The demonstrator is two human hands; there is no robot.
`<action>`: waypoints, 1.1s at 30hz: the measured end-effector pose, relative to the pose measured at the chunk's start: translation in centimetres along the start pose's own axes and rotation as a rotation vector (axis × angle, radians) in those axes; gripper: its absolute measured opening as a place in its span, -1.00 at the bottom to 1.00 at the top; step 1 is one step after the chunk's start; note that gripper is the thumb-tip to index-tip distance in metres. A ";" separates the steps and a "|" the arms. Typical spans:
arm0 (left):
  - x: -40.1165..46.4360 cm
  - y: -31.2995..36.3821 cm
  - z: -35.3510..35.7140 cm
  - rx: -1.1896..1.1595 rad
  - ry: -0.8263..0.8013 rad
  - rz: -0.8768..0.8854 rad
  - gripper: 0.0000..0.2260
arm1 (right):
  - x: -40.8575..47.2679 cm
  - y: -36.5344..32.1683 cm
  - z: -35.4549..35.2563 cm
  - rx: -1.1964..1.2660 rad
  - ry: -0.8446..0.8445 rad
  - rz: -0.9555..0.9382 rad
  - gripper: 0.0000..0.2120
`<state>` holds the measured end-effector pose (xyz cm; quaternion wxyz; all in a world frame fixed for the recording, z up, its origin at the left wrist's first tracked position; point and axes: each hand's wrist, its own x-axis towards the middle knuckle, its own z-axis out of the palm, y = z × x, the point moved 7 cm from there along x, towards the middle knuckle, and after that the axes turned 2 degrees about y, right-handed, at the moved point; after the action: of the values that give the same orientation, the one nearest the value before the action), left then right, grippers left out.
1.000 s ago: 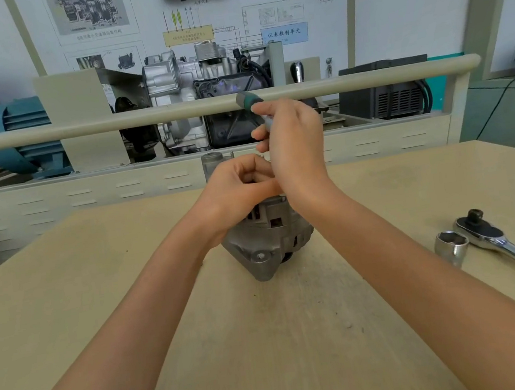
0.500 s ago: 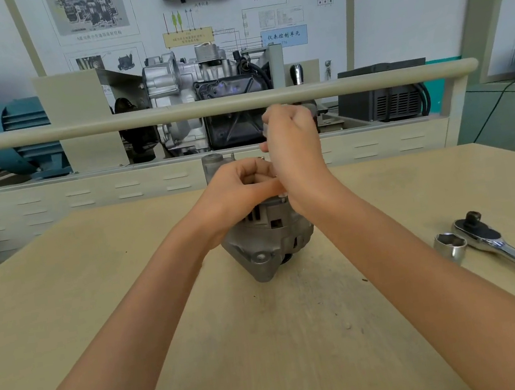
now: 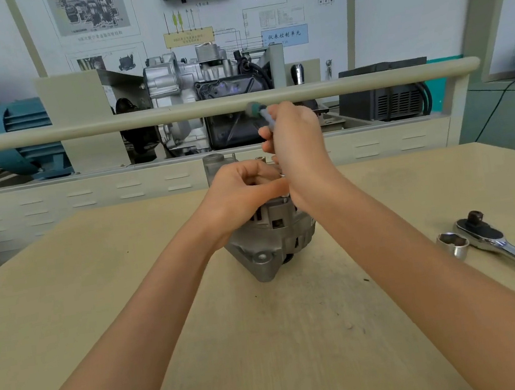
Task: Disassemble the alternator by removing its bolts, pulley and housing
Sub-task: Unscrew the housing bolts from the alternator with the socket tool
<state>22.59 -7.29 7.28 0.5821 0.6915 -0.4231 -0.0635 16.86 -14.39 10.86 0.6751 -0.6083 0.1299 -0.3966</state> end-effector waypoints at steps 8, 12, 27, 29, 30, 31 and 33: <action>0.1 -0.1 0.1 0.001 0.012 0.004 -0.91 | 0.3 -0.1 -0.5 -0.122 0.098 -0.073 -0.94; -0.1 -0.2 0.2 -0.015 -0.016 0.000 -0.93 | 0.5 -0.3 -0.3 -0.007 -0.066 0.009 -0.84; -0.2 0.2 0.3 -0.028 0.039 -0.002 -0.87 | -0.2 -0.3 -0.3 0.031 0.044 -0.008 -0.89; -0.4 0.5 0.3 -0.012 0.036 0.017 -0.74 | -0.4 -0.3 -0.2 -0.082 0.083 -0.084 -0.94; -0.5 0.5 0.3 0.002 0.037 0.018 -0.68 | -0.5 -0.4 -0.2 -0.128 0.101 -0.115 -0.96; -0.5 0.5 0.3 0.013 0.033 0.017 -0.65 | -0.6 -0.4 -0.2 -0.162 0.116 -0.140 -0.97; -0.6 0.5 0.3 0.022 0.021 0.017 -0.66 | -0.7 -0.7 -0.1 -0.201 0.117 -0.181 -0.93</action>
<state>21.79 -7.12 7.33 0.5794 0.6948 -0.4235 -0.0465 16.06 -13.95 11.27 0.5635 -0.6581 0.1525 -0.4756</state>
